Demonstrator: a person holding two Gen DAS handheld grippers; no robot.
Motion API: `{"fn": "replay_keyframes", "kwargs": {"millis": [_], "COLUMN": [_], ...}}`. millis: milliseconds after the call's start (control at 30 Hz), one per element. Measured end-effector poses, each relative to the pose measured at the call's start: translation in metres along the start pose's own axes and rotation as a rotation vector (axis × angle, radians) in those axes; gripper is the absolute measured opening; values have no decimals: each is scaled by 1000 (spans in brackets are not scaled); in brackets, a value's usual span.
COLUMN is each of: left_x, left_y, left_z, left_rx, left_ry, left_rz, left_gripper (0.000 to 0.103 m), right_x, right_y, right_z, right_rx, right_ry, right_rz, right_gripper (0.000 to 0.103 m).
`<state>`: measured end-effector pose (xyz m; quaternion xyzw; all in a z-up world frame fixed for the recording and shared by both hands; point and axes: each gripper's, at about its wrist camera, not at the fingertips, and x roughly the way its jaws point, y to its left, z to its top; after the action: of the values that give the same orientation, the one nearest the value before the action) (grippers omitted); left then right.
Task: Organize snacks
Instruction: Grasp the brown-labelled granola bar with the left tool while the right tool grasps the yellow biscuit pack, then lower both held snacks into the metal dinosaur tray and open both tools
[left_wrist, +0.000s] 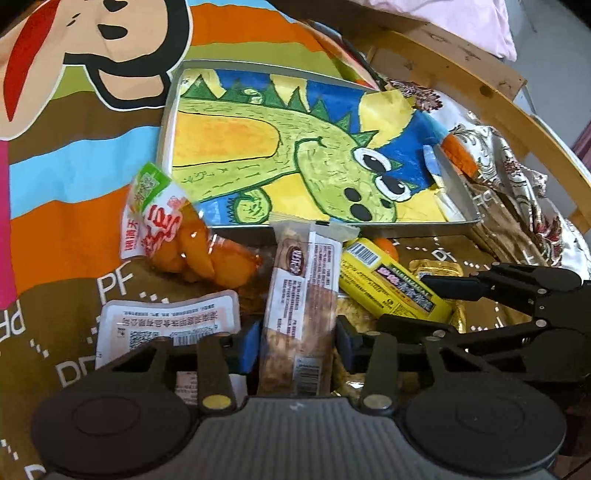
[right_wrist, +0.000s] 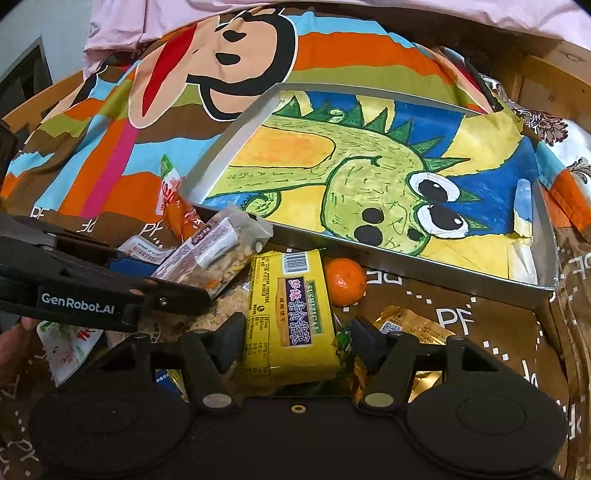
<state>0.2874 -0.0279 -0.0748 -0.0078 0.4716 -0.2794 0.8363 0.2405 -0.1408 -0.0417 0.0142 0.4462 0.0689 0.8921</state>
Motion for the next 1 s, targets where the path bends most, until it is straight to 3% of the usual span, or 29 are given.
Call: {"fn": "replay_keyframes", "kwargs": {"millis": [167, 200, 233, 433, 533, 733, 867, 1000], "left_x": [-2, -3, -4, -13, -19, -36, -46, -49], "left_y": [-3, -3, -4, -6, -7, -8, -6, -2], "left_z": [-2, -2, -1, -1, 0, 2, 5, 14], "left_rx": [-3, -3, -5, -29, -48, -90, -118, -160], "left_ry": [-3, -5, -6, -30, -54, -135, -221, -302], "left_rz": [15, 18, 21, 32, 28, 14, 23, 30], "left_gripper": [41, 41, 41, 41, 40, 40, 41, 40], "right_x": [1, 1, 1, -7, -17, -35, -36, -30], "right_y": [2, 3, 3, 9, 21, 47, 46, 34], "right_z": [-1, -1, -1, -3, -7, -19, -17, -4], "right_rx": [-45, -54, -60, -82, -183, -428, -446, -374], "right_ry": [-15, -17, -17, -16, -59, -223, -275, -313], "right_rz": [9, 14, 28, 12, -60, -186, -226, -259], "right_gripper": [63, 60, 50, 50, 50, 50, 50, 50]}}
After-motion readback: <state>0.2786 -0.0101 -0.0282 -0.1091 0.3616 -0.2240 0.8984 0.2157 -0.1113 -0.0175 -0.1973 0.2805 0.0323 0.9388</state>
